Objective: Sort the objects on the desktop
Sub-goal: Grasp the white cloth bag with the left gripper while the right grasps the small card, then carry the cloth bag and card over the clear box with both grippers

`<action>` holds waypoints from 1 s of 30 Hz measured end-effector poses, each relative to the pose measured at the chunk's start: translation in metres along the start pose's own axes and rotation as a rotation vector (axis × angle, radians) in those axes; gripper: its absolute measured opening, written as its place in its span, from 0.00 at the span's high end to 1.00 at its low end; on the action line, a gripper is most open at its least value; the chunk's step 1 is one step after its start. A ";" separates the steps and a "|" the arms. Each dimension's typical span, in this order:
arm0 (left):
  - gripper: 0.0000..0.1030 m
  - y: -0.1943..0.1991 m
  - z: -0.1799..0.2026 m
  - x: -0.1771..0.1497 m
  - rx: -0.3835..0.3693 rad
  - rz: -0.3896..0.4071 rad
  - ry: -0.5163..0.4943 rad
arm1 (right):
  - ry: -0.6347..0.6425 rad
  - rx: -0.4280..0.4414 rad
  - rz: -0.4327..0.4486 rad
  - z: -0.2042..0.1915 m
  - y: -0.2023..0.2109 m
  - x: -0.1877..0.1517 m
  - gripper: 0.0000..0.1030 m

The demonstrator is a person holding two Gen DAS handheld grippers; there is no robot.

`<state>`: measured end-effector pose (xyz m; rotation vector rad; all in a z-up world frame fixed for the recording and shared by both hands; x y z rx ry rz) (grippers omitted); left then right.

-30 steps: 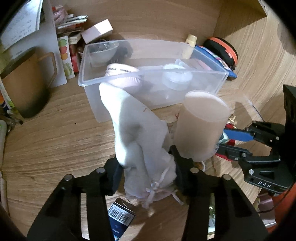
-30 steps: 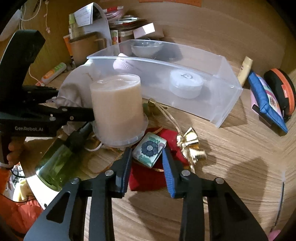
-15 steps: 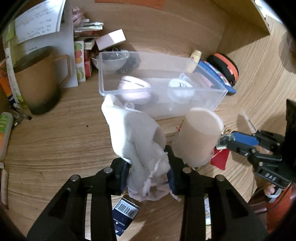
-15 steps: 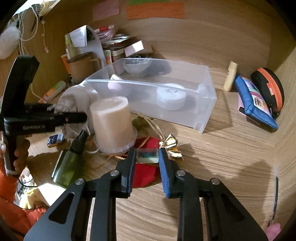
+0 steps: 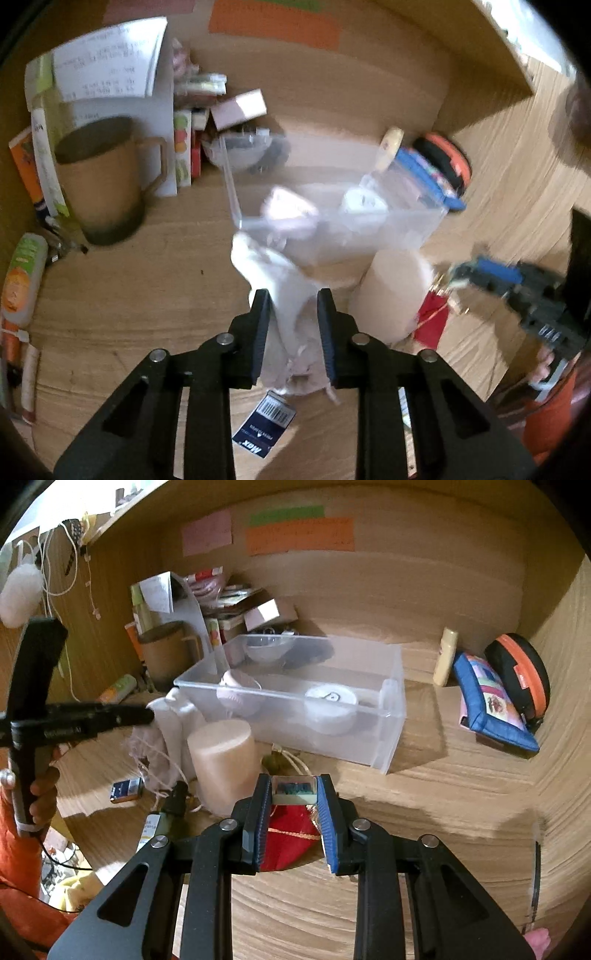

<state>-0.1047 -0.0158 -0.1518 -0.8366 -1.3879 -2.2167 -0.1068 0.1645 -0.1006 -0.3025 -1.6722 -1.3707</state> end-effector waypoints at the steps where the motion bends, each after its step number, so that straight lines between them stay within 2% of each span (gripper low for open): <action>1: 0.58 -0.004 -0.002 -0.004 0.007 -0.018 0.002 | -0.005 -0.001 0.002 0.001 0.001 0.001 0.78; 2: 0.50 -0.007 -0.005 -0.008 0.016 -0.027 0.009 | -0.008 0.000 0.004 0.002 0.002 0.002 0.78; 3: 0.38 -0.009 -0.008 -0.011 0.025 -0.031 0.013 | -0.010 -0.001 0.006 0.003 0.002 0.001 0.78; 4: 0.33 -0.013 -0.010 -0.015 0.029 -0.042 0.015 | -0.011 0.001 0.007 0.003 0.003 0.001 0.78; 9: 0.31 -0.042 -0.020 -0.024 0.010 -0.130 0.053 | -0.011 0.015 -0.003 0.000 0.000 -0.002 0.78; 12: 0.27 -0.053 -0.020 -0.018 -0.003 -0.144 0.059 | -0.011 0.026 -0.010 -0.002 -0.001 -0.005 0.78; 14: 0.29 -0.060 -0.016 -0.014 -0.003 -0.139 0.042 | -0.004 0.029 -0.011 -0.004 -0.002 -0.006 0.78; 16: 0.47 -0.066 -0.013 -0.012 0.048 -0.134 -0.005 | -0.004 0.035 -0.011 -0.004 -0.003 -0.006 0.78; 21: 0.63 -0.058 0.000 -0.011 0.089 -0.085 -0.075 | -0.014 0.042 -0.002 -0.002 -0.004 -0.002 0.78; 30: 0.67 -0.013 0.004 0.004 0.071 0.048 -0.033 | -0.035 0.049 0.037 0.003 0.003 0.014 0.78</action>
Point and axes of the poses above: each gripper's, at about its wrist camera, not at the fingertips, and y roughly against the way its jaws point, z to its right, x to its top, the point moved 10 cm from there along -y, roughly the way its jaws point, and after that the axes turned 10 degrees about -x, right-handed, at the moved point
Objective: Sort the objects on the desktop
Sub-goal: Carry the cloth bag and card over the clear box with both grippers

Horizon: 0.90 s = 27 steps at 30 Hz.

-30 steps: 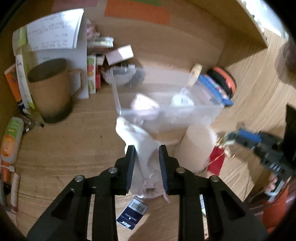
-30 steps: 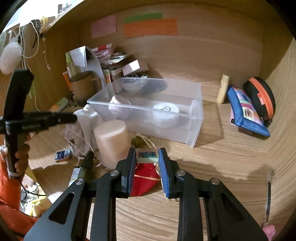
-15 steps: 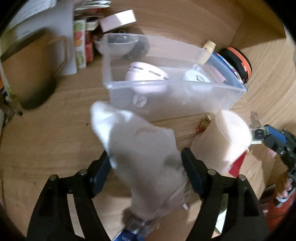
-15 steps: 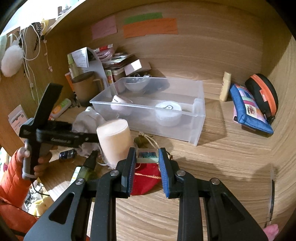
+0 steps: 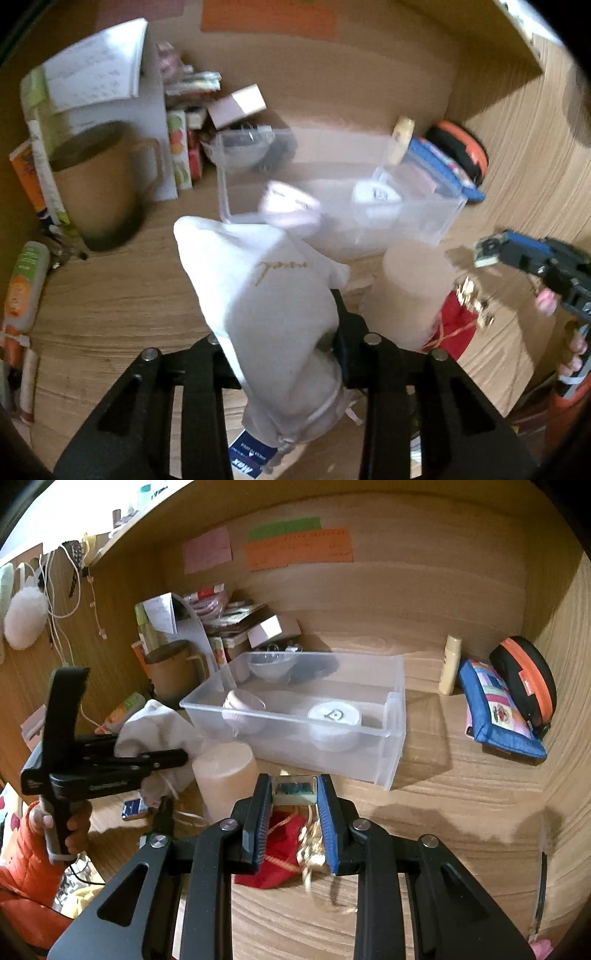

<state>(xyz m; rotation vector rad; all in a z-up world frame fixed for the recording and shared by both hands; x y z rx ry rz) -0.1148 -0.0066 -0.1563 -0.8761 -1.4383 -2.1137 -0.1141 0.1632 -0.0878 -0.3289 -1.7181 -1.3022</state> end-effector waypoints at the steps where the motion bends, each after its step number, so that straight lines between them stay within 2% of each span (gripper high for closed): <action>1: 0.67 0.005 0.000 0.003 -0.001 0.014 0.002 | -0.001 -0.001 0.006 0.000 0.001 0.002 0.78; 7: 0.67 0.019 0.003 0.028 0.013 0.078 -0.008 | -0.015 -0.004 0.036 0.004 0.005 0.013 0.78; 12: 0.67 0.018 0.002 0.041 -0.002 0.093 -0.001 | -0.040 0.003 0.047 0.012 0.002 0.024 0.78; 27: 0.67 -0.006 0.004 0.084 -0.083 0.083 0.012 | -0.034 0.014 0.085 0.023 -0.011 0.061 0.78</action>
Point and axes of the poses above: each gripper's, at about its wrist camera, not at the fingertips, and y roughly against the way its jaws point, z to its right, x to its top, the point moved 10 cm from there along -y, roughly the way its jaws point, and after that the axes turned 10 degrees about -x, right-handed, at the moved point
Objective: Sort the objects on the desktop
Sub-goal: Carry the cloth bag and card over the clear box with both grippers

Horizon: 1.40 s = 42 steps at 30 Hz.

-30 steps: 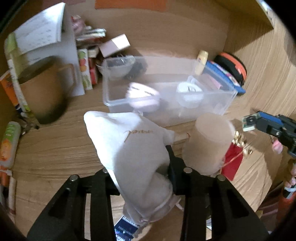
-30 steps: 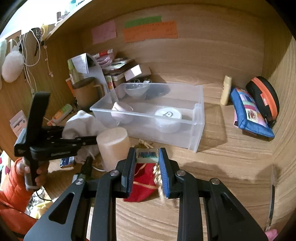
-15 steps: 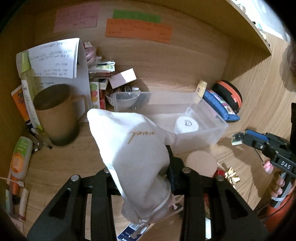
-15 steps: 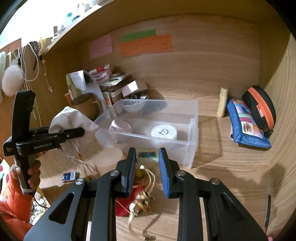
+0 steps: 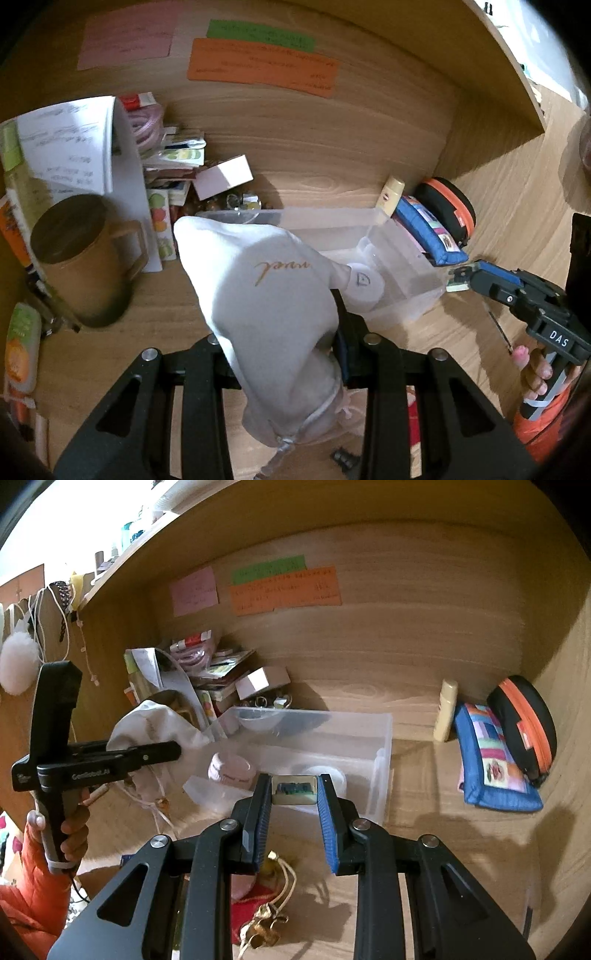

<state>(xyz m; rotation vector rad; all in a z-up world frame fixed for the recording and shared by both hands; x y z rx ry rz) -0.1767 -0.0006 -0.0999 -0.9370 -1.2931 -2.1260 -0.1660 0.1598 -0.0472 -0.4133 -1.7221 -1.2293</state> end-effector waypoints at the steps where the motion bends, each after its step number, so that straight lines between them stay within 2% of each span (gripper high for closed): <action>1: 0.67 -0.003 -0.001 0.002 -0.003 -0.005 -0.001 | 0.001 0.002 -0.002 0.000 -0.003 0.002 0.78; 21: 0.67 -0.076 -0.004 0.026 -0.041 -0.111 0.011 | 0.024 0.059 -0.107 -0.013 -0.072 0.014 0.78; 32: 0.67 -0.109 -0.019 0.024 0.018 -0.176 0.013 | 0.081 0.087 -0.192 -0.028 -0.113 0.006 0.78; 42: 0.66 -0.131 -0.022 0.010 0.023 -0.251 -0.001 | 0.121 0.063 -0.224 -0.030 -0.131 -0.007 0.78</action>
Point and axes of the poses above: each gripper's, at about its wrist camera, not at the fingertips, and y roughly against the way its jaws point, z to its right, x to its top, the point moved 10 cm from there along -y, roughly the way its jaws point, and after that the axes turned 10 degrees about -x, right-handed, at the moved point
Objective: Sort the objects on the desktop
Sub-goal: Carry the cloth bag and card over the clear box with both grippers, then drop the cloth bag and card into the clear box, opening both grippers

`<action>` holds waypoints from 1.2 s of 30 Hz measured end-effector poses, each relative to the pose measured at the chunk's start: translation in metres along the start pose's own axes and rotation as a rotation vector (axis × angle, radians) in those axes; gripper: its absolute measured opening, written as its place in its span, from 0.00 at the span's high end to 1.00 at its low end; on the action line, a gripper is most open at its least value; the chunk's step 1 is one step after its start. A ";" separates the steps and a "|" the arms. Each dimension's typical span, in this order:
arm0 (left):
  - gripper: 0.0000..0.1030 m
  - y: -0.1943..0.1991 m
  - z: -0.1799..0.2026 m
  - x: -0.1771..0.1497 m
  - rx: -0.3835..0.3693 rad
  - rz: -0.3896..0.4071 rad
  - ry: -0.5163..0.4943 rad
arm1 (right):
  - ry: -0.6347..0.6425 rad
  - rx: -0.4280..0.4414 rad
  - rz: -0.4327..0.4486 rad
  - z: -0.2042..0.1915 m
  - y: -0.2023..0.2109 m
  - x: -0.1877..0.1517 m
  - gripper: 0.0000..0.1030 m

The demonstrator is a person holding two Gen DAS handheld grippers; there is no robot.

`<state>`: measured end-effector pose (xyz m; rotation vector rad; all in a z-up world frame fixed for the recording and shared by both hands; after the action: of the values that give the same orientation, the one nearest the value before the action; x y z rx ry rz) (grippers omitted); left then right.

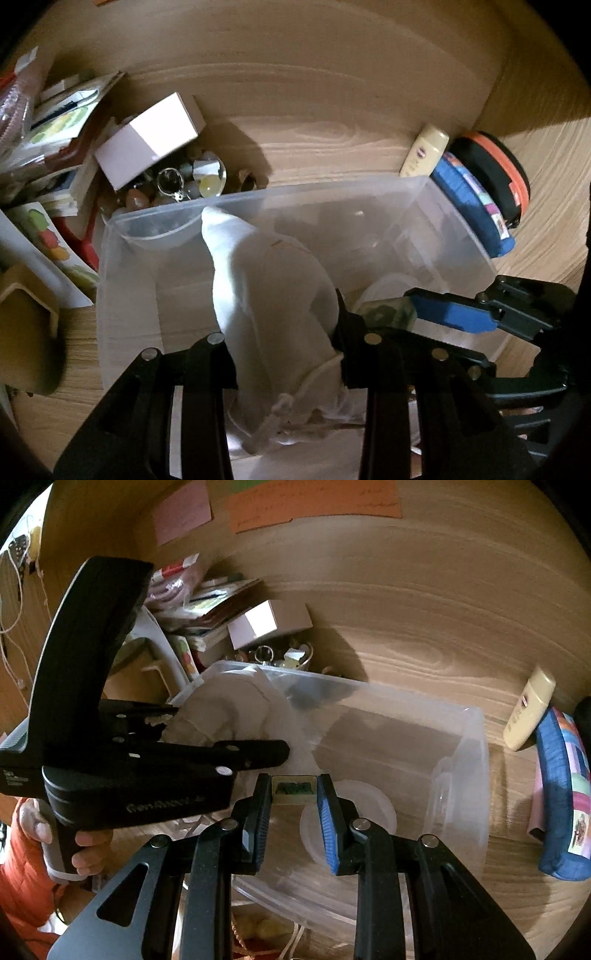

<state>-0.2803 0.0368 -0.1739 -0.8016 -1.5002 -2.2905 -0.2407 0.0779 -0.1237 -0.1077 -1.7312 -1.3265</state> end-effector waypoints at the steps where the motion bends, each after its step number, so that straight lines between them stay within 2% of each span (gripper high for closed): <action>1: 0.66 -0.002 -0.001 0.000 0.003 -0.005 -0.001 | 0.004 -0.008 0.001 0.000 0.000 0.000 0.78; 8: 0.63 -0.003 -0.005 -0.003 -0.003 -0.008 0.001 | 0.028 -0.041 0.024 0.003 0.000 0.001 0.78; 15: 0.46 0.003 -0.006 -0.002 0.027 0.018 -0.027 | 0.024 -0.020 0.015 0.004 0.001 0.000 0.77; 18: 0.41 0.005 -0.007 -0.001 0.030 0.026 -0.031 | 0.038 -0.042 0.035 0.004 0.006 0.001 0.77; 20: 0.41 0.005 -0.007 0.000 0.027 0.026 -0.032 | 0.035 -0.048 0.041 0.006 0.007 0.001 0.74; 22: 0.41 0.004 -0.007 0.000 0.025 0.025 -0.032 | 0.030 -0.065 0.046 0.009 0.007 0.002 0.65; 26: 0.40 0.007 -0.006 -0.001 0.013 0.027 -0.030 | 0.015 -0.080 0.060 0.013 0.010 0.003 0.56; 31: 0.40 0.011 -0.006 0.001 -0.037 0.026 -0.013 | -0.002 -0.136 0.091 0.021 0.014 0.008 0.28; 32: 0.39 0.012 -0.005 0.001 -0.042 0.028 -0.009 | -0.005 -0.139 0.095 0.023 0.016 0.009 0.26; 33: 0.34 0.013 -0.005 0.002 -0.041 0.031 -0.006 | -0.006 -0.143 0.100 0.024 0.017 0.010 0.24; 34: 0.24 0.017 -0.007 0.003 -0.032 0.042 0.001 | -0.007 -0.148 0.105 0.026 0.020 0.010 0.22; 36: 0.20 0.026 -0.007 0.007 -0.030 0.073 0.007 | -0.010 -0.154 0.117 0.028 0.025 0.012 0.22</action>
<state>-0.2746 0.0201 -0.1525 -0.8418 -1.4131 -2.2657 -0.2505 0.1056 -0.0967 -0.2999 -1.6043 -1.3730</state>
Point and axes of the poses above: each gripper's, at about its wrist camera, not at the fingertips, and y roughly against the way its jaws point, z to its right, x to its top, the point moved 10 cm from there along -y, roughly the way its jaws point, and after that the axes turned 10 degrees about -x, right-handed, at the moved point
